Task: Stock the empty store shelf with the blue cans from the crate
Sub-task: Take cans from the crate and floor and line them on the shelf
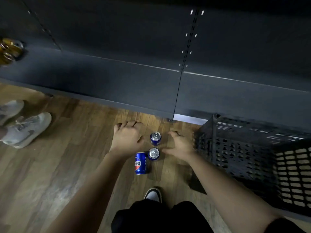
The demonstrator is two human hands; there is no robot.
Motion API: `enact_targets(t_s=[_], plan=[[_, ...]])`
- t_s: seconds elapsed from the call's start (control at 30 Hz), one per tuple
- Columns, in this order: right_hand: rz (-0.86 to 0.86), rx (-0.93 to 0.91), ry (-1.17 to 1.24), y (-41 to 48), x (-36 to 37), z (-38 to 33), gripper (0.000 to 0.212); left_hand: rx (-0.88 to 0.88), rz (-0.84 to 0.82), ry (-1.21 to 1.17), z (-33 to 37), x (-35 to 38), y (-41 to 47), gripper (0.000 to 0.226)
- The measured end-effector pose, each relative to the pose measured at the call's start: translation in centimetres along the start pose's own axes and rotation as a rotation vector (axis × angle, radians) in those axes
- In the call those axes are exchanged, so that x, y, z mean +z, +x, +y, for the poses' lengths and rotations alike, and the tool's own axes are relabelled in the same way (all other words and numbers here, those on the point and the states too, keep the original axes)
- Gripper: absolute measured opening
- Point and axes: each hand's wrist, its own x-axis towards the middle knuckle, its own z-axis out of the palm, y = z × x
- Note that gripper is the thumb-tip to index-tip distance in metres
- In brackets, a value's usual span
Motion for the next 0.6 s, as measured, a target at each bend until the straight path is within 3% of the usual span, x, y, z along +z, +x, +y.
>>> enact_targets(t_s=[0.3,0.6], plan=[[-0.059,0.037,0.171,6.0,11.4,6.5,0.088,-0.022,0.044,-0.016,-3.9,14.0,1.2,0.044],[-0.075,0.036,0.258,9.2,16.4,10.0,0.1,-0.033,0.04,-0.03,-5.1,20.9,1.3,0.044]])
